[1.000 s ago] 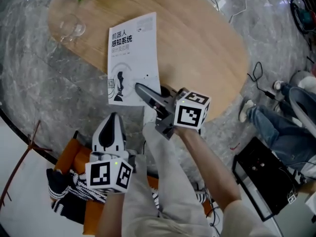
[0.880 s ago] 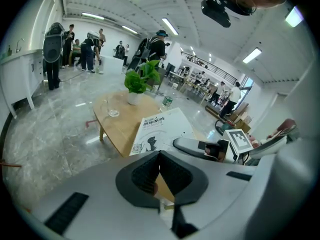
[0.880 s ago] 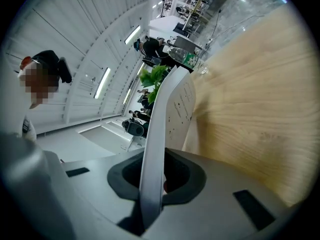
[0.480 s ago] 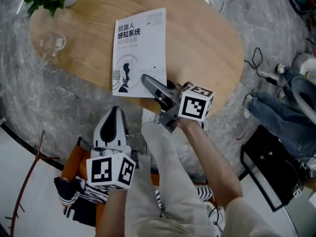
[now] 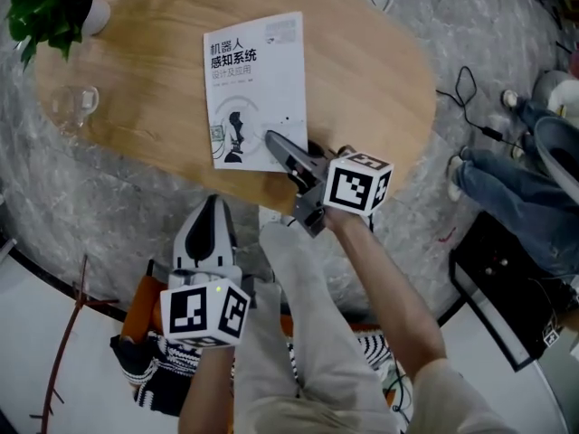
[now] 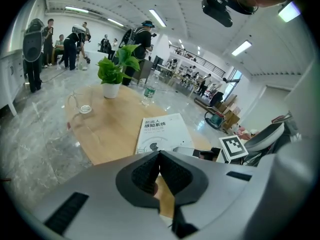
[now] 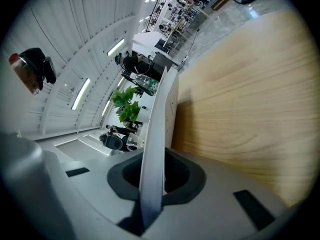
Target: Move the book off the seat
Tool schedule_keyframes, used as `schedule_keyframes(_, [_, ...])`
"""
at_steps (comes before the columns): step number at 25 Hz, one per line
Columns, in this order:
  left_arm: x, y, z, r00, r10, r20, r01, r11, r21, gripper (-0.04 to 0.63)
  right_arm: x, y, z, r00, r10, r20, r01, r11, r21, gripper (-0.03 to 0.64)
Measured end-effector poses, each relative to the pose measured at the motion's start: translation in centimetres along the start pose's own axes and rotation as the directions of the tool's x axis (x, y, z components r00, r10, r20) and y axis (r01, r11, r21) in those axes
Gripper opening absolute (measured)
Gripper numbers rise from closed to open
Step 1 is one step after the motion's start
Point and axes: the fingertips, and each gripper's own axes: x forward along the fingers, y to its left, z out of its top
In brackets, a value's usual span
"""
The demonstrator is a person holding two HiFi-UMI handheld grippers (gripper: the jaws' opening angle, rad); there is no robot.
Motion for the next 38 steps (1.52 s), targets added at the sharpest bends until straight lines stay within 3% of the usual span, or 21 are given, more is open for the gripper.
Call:
schedule_keyframes(7, [0.5,0.6,0.0,1.0,-0.012,-0.011,0.012,1.0,0.006,0.008,0.1,-1.7,-0.3,0.989,-0.145,-0.004,0.145,0.989,0.003,0.049])
schedule_keyframes(10, [0.7,1.4,-0.2,1.0,-0.003,-0.016,0.003,1.0,0.0,0.008,0.3,-3.2,-0.6,0.961,-0.277,-0.014,0.277,0.961,-0.021,0.064])
schedule_keyframes(17, [0.1,1.4,0.1,1.0,-0.017,-0.022,0.017,1.0,-0.012,0.009,-0.1,-4.7,-1.0,0.858,-0.514,0.014,0.513,0.856,-0.061,0.118])
schedule_keyframes(21, [0.0,1.6,0.6,1.0,-0.019,-0.017,0.019,1.0,-0.002,0.009,-1.6,-5.7,0.0,0.765,-0.641,0.06,0.644,0.762,-0.072,0.156])
schedule_keyframes(27, [-0.5,0.8,0.6,0.999,-0.032,-0.016,0.032,0.999,0.011,0.008,-5.0,-6.9,0.2,0.638,-0.765,0.088,0.769,0.636,-0.054,0.166])
schedule_keyframes(32, [-1.2,0.0,0.4,0.999,-0.043,-0.016,0.043,0.999,0.024,0.008,-6.0,-6.2,-0.6,0.654,-0.753,0.076,0.756,0.653,-0.035,0.164])
schedule_keyframes(38, [-1.4,-0.2,0.4,0.998,-0.061,-0.02,0.062,0.997,0.042,0.008,-6.9,-4.9,-0.2,0.652,-0.75,0.114,0.754,0.657,0.007,0.164])
